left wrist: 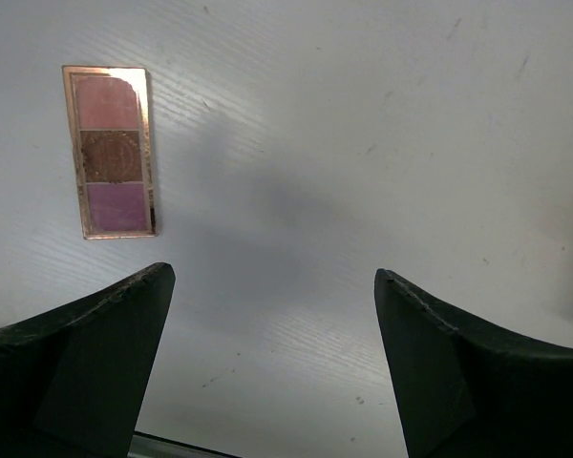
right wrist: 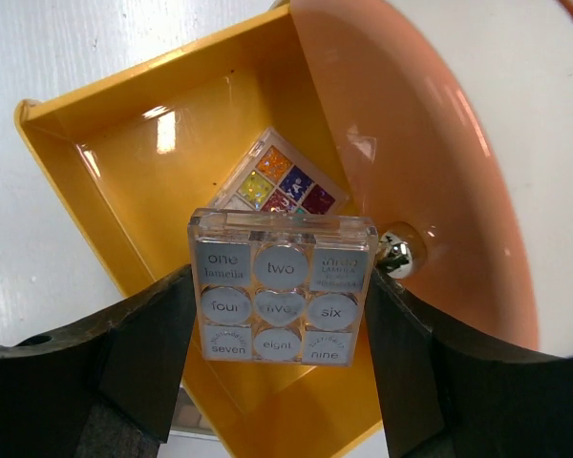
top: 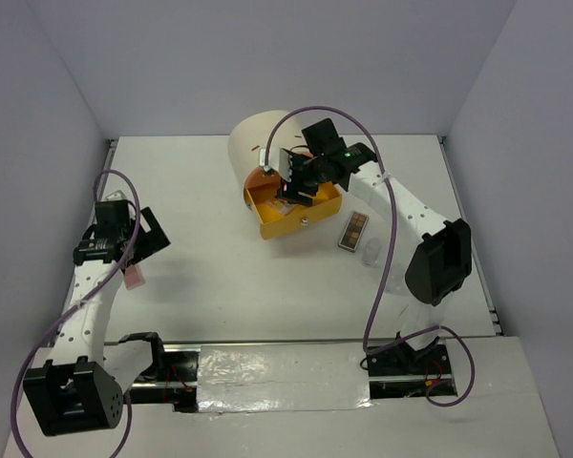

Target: Organize the makeup

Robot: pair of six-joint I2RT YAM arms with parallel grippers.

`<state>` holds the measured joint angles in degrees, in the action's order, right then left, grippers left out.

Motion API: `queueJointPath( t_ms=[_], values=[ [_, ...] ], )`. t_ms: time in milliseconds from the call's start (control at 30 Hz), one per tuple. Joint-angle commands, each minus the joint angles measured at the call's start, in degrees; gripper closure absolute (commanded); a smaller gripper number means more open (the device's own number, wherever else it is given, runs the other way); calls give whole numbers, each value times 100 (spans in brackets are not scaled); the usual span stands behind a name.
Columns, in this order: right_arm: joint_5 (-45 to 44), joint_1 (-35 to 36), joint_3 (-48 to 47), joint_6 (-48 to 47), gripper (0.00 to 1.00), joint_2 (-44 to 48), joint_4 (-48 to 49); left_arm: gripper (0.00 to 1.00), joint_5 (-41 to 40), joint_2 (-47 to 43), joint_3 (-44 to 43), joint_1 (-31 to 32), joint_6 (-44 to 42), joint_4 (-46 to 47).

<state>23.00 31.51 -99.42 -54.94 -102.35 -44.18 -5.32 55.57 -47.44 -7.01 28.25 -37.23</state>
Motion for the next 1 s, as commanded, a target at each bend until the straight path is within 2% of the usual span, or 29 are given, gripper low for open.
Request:
queueJointPath(
  t_ms=[0,233,333,367,667,767,833,967],
  values=[
    [-33,5,255,-61,32,276,462,1,189,190,-90,-274,-179,137],
    [291,-31,449,141,19,390,375,1,566,779,-99,-890,-302,260],
    [406,-57,519,220,9,522,428,1,603,1043,-169,-1013,-381,304],
    [424,-66,528,238,1,557,419,1,594,1165,-186,-1031,-416,304],
    [1003,-539,440,1019,0,1057,770,1,559,1904,-467,-1382,-548,103],
    [1810,-951,432,1239,0,1155,579,1,348,2115,-669,-1549,-680,-56],
    [2584,-1154,283,1214,5,1120,333,1,287,2247,-784,-1646,-846,-135],
    [3201,-1463,361,1214,11,1199,147,1,260,2800,-1170,-1743,-1313,-354]
  ],
)
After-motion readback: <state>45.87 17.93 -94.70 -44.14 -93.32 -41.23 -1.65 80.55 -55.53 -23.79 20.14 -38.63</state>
